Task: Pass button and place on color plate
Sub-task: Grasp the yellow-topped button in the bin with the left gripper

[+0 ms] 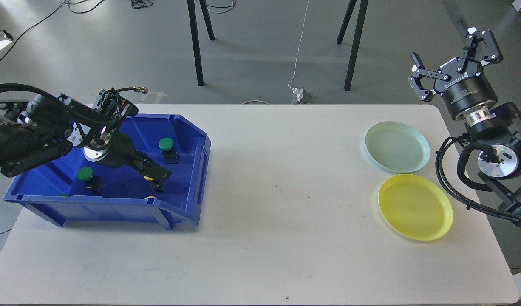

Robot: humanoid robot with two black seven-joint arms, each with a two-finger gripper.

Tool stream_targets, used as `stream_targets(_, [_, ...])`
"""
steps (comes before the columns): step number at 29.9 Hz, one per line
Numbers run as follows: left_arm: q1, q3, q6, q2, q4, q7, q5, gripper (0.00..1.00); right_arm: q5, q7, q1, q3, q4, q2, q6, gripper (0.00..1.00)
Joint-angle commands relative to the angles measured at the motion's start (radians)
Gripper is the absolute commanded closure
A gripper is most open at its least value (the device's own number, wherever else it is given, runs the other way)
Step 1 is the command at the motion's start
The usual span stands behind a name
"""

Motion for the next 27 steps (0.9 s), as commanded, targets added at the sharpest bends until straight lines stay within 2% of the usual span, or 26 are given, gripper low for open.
stream_targets(1, [0.010,-0.001,0.000,-0.018,0.027,0.000,0.000,0.02,0.000,0.000,-0.001,0.000,-0.001,0.000,0.000,0.01])
stream_targets(12, [0.051,0.001,0.000,-0.081,0.112,0.000,-0.007,0.02,0.000,0.000,-0.004,0.000,-0.006,-0.001,0.000,0.01])
stream_targets(27, [0.090,-0.003,0.000,-0.086,0.186,0.000,-0.014,0.03,0.000,0.002,-0.009,0.000,-0.018,0.000,0.000,0.01])
